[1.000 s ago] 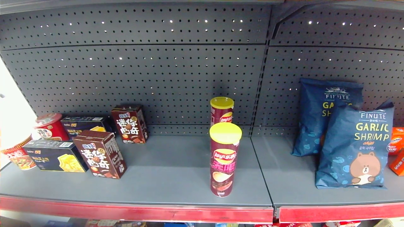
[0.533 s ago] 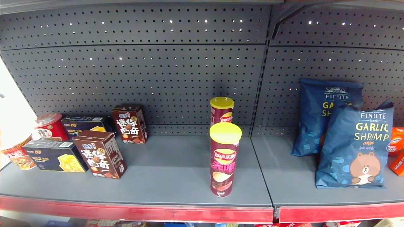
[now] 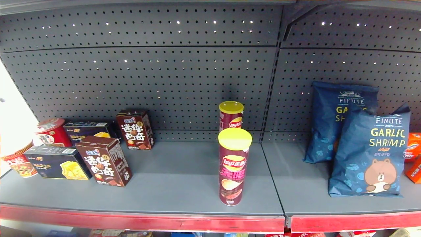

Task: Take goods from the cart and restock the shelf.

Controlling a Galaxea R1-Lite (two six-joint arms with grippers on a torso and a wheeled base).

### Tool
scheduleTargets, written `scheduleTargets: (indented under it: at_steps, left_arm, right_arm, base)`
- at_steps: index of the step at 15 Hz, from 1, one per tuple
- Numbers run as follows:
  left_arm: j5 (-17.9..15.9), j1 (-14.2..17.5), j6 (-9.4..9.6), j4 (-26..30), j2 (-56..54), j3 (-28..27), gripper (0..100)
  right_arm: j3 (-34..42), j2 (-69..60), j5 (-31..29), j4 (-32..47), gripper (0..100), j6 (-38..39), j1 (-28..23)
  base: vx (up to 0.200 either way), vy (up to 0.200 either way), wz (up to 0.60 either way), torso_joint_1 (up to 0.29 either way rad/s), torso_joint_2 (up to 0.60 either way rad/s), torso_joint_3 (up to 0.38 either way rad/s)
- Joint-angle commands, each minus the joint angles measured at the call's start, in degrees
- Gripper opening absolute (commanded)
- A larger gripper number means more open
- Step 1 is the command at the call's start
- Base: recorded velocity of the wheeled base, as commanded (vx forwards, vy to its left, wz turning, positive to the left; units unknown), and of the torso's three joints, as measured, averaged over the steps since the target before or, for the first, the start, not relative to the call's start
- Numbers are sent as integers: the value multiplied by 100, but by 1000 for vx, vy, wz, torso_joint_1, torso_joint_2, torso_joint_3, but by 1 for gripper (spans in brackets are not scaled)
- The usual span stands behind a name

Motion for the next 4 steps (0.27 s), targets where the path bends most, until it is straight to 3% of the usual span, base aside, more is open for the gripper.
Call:
scheduleTargets:
  at_steps: [1, 4]
  left_arm:
    - [3, 1, -7, -4, 0, 0, 100]
    - [3, 1, -7, -4, 0, 0, 100]
  right_arm:
    - [0, 18, 1, -2, 100, -67, -3]
    - [0, 18, 1, -2, 100, -67, -3]
  base:
    - [0, 0, 0, 0, 0, 0]
    - [0, 0, 0, 0, 0, 0]
